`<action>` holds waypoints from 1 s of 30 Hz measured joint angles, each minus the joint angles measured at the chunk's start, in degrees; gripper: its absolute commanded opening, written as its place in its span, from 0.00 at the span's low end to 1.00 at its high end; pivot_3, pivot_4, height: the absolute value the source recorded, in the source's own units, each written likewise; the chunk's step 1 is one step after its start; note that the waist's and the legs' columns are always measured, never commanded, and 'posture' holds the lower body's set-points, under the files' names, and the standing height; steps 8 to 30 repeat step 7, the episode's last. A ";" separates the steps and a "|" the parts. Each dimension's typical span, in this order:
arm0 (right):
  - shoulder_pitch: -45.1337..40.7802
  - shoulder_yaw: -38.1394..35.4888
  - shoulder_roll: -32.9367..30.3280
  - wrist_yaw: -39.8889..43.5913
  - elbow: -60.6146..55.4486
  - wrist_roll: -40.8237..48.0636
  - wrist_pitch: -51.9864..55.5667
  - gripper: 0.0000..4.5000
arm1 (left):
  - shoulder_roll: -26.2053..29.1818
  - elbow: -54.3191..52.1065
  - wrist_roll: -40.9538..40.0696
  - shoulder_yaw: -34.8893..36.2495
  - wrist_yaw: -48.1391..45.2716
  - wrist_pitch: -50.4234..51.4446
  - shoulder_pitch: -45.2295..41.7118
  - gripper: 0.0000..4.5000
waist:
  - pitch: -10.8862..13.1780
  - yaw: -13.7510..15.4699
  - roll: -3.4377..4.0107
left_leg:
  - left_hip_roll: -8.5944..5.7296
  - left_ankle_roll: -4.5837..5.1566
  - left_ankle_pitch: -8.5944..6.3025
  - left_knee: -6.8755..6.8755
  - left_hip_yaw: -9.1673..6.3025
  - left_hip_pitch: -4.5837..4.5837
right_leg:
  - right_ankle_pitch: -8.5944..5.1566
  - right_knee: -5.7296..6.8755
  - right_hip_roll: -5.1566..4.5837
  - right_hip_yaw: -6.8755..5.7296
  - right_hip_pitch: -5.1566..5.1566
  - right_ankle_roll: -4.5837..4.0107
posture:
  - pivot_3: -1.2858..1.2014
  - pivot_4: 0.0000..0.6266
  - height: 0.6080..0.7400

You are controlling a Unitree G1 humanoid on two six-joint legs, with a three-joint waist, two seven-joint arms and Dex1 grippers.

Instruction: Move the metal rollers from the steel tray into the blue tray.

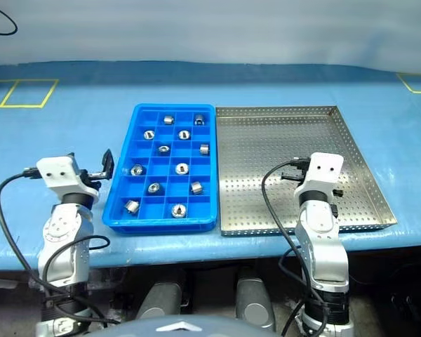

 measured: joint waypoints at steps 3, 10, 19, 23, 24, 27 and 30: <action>-0.01 0.20 -0.18 1.31 0.00 -0.09 0.37 0.00 | 0.48 0.53 -0.68 -0.69 -1.79 -0.11 -0.47 0.99 | -0.03 -0.05 0.05 | 0.00 0.00 0.00 -0.02 0.01 0.00 | 0.00 0.00 0.01 0.00 -0.02 0.00 | 0.48 0.24 1.00; 1.06 1.58 -1.77 4.56 -0.14 -0.10 1.59 0.00 | 1.09 0.55 -1.25 -1.46 -3.52 -0.10 -0.48 0.99 | -0.03 -0.10 0.05 | 0.02 0.00 0.00 -0.05 0.00 0.00 | 0.00 -0.01 0.03 0.00 -0.03 -0.02 | 0.48 0.24 1.00; 1.06 1.58 -1.77 4.56 -0.14 -0.10 1.59 0.00 | 1.09 0.55 -1.25 -1.46 -3.52 -0.10 -0.48 0.99 | -0.03 -0.10 0.05 | 0.02 0.00 0.00 -0.05 0.00 0.00 | 0.00 -0.01 0.03 0.00 -0.03 -0.02 | 0.48 0.24 1.00; 1.06 1.58 -1.77 4.56 -0.14 -0.10 1.59 0.00 | 1.09 0.55 -1.25 -1.46 -3.52 -0.10 -0.48 0.99 | -0.03 -0.10 0.05 | 0.02 0.00 0.00 -0.05 0.00 0.00 | 0.00 -0.01 0.03 0.00 -0.03 -0.02 | 0.48 0.24 1.00; 1.06 1.58 -1.77 4.56 -0.14 -0.10 1.59 0.00 | 1.09 0.55 -1.25 -1.46 -3.52 -0.10 -0.48 0.99 | -0.03 -0.10 0.05 | 0.02 0.00 0.00 -0.05 0.00 0.00 | 0.00 -0.01 0.03 0.00 -0.03 -0.02 | 0.48 0.24 1.00; 1.06 1.58 -1.77 4.56 -0.14 -0.10 1.59 0.00 | 1.09 0.55 -1.25 -1.46 -3.52 -0.10 -0.48 0.99 | -0.03 -0.10 0.05 | 0.02 0.00 0.00 -0.05 0.00 0.00 | 0.00 -0.01 0.03 0.00 -0.03 -0.02 | 0.48 0.24 1.00; 1.06 1.58 -1.77 4.56 -0.14 -0.10 1.59 0.00 | 1.09 0.55 -1.25 -1.46 -3.52 -0.10 -0.48 0.99 | -0.03 -0.10 0.05 | 0.02 0.00 0.00 -0.05 0.00 0.00 | 0.00 -0.01 0.03 0.00 -0.03 -0.02 | 0.48 0.24 1.00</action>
